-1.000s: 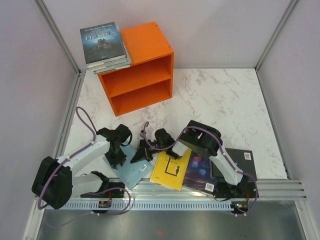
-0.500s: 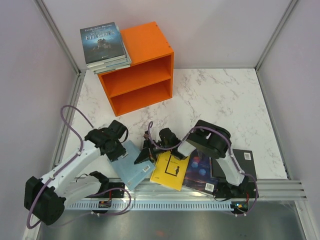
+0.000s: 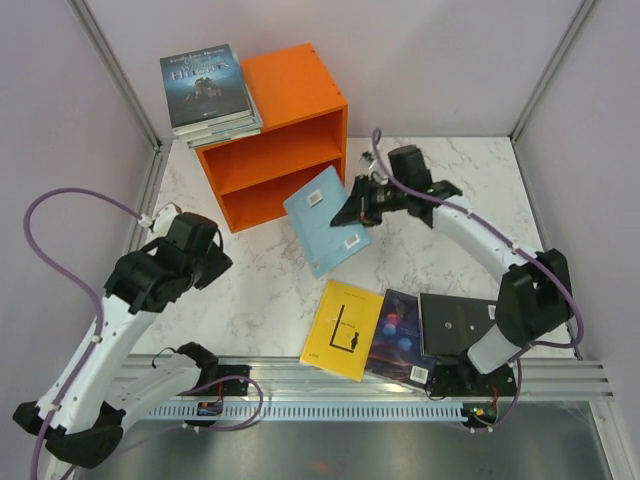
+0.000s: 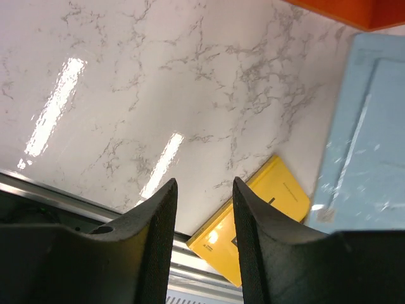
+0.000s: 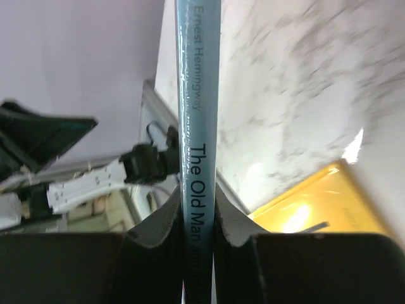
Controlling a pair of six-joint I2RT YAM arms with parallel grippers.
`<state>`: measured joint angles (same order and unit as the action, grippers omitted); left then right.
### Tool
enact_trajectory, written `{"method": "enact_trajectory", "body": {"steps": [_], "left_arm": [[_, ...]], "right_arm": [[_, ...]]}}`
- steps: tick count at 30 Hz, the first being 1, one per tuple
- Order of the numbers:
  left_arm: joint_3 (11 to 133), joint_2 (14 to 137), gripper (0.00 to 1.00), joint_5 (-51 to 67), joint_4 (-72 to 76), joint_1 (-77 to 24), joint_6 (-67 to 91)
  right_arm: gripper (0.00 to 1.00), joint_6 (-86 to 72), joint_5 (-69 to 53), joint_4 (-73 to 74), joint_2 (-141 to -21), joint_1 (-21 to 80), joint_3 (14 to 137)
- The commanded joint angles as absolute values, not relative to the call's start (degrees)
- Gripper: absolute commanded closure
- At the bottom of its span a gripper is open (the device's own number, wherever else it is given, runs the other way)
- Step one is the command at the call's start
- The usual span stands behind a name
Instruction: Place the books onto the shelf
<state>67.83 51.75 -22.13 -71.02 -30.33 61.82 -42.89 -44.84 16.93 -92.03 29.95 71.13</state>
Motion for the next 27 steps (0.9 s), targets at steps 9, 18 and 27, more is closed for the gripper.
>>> {"method": "enact_trajectory", "body": {"steps": [9,18,27], "left_arm": [[68.9,45.2,0.55,-25.9,-74.3,-30.2,60.9],[68.9,45.5,0.55,-25.9,-74.3,-30.2,60.9],[71.7,48.8,0.53,-24.0,-73.7,-30.2,55.2]], "right_arm": [[1.00,-38.5,-42.7,33.7,-94.7,16.1,107.6],[1.00,-53.7,-45.8,28.4,-110.6,11.7,135.9],[1.00,-67.5,-43.7,8.3,-124.5,14.5,146.0]]}}
